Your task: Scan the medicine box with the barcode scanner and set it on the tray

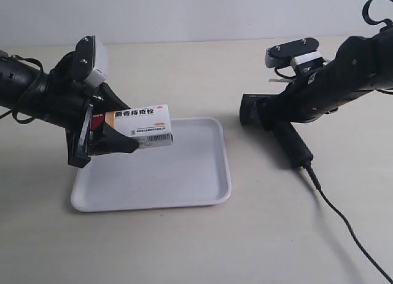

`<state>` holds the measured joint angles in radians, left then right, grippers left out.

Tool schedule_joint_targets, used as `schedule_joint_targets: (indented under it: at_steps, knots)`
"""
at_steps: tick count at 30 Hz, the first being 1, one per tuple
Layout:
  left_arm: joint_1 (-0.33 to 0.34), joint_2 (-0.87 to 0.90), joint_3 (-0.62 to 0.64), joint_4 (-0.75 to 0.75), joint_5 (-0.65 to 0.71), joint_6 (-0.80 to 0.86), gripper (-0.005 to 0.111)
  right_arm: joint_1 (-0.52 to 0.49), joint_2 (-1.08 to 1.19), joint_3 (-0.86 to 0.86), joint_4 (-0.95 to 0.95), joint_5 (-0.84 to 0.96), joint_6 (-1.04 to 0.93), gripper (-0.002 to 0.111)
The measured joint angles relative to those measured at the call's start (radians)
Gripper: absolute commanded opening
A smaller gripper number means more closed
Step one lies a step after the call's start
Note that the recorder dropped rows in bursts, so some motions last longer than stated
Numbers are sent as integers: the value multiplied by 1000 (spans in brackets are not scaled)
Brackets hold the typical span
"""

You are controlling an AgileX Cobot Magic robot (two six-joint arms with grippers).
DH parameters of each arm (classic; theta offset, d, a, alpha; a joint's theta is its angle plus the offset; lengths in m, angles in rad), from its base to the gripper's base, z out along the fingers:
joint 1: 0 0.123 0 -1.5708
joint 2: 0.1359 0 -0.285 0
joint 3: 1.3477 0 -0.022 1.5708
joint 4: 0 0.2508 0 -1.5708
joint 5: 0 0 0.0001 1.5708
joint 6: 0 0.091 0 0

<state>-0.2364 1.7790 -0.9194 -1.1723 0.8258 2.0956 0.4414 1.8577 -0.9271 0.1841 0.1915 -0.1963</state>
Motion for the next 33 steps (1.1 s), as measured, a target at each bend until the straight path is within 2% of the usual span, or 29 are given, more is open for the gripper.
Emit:
schedule_joint_targets:
  at_steps: [4, 7, 9, 10, 11, 12, 13, 14, 16, 20, 23, 33]
  knots:
    - [0, 2, 0, 0, 0, 0, 12, 0, 34, -2, 0, -15, -28, 83]
    - [0, 21, 0, 0, -2, 0, 12, 0, 56, -4, -17, -41, -36, 73]
    - [0, 35, 0, 0, -8, 0, 12, 0, 70, -4, -34, -67, -40, 59]
    - [0, 37, 0, 0, -8, 0, 12, 0, 75, -4, -41, -75, -40, 48]
    - [0, 37, 0, 0, -8, 0, 12, 0, 79, -4, -52, -83, -40, 43]
    - [0, 37, 0, 0, -8, 0, 12, 0, 79, -4, -57, -84, -40, 30]
    - [0, 37, 0, 0, -8, 0, 12, 0, 79, -4, -60, -84, -48, 23]
    - [0, 37, 0, 0, -8, 0, 12, 0, 79, -4, -60, -82, -54, 12]
    - [-1, 37, 0, 0, -24, 0, 12, 0, 64, -4, -64, -54, -71, 0]
    - [-1, 37, 0, 21, -49, 0, 12, 0, -88, -4, -134, 105, -82, 0]
    - [-1, 37, 0, 27, -49, 0, 12, 0, -170, 2, -155, 128, -82, 0]
    - [-1, 39, 0, 17, -45, 0, 12, 0, -177, 14, -184, 203, -112, 0]
